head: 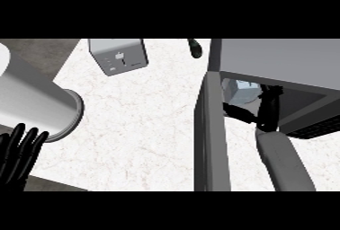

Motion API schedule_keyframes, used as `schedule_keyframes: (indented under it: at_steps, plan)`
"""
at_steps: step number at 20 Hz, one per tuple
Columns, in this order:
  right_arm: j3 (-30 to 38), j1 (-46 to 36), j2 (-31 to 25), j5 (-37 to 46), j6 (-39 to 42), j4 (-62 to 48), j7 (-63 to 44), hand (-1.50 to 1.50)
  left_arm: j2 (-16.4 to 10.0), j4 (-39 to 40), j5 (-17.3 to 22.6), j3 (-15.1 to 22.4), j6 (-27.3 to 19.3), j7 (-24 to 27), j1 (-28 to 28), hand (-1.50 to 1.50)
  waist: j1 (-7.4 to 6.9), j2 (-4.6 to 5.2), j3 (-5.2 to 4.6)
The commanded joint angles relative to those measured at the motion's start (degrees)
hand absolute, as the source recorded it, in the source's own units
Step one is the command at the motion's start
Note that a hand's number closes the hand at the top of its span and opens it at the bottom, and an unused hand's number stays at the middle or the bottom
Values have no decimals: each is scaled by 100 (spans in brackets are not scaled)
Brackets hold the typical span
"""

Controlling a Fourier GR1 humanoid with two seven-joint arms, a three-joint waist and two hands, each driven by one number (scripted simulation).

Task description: Pick up the milk, place it into the microwave and close the microwave

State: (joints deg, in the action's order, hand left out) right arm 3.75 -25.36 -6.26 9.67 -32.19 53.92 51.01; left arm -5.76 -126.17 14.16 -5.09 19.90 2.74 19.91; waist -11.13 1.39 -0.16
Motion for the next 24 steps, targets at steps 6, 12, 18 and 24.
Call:
schedule_keyframes:
  at_steps: [6,12,18,24]
  plan:
    - [207,-991,-169,-116,391,-1186,-1322,-150,150,126,-268,259,-128,-74,-112,-150,63,184,18]
    - [153,-1038,-166,-217,741,-1450,-1213,-150,208,67,-358,366,-162,-56,-183,-150,116,167,30]
    - [247,-1150,-179,-405,941,-1669,-1211,-150,362,22,-610,505,-362,-116,-195,-150,277,111,36]
    - [201,-1293,-136,-551,1343,-1906,-1210,-150,367,211,-741,693,-312,-168,-235,-150,492,51,25]
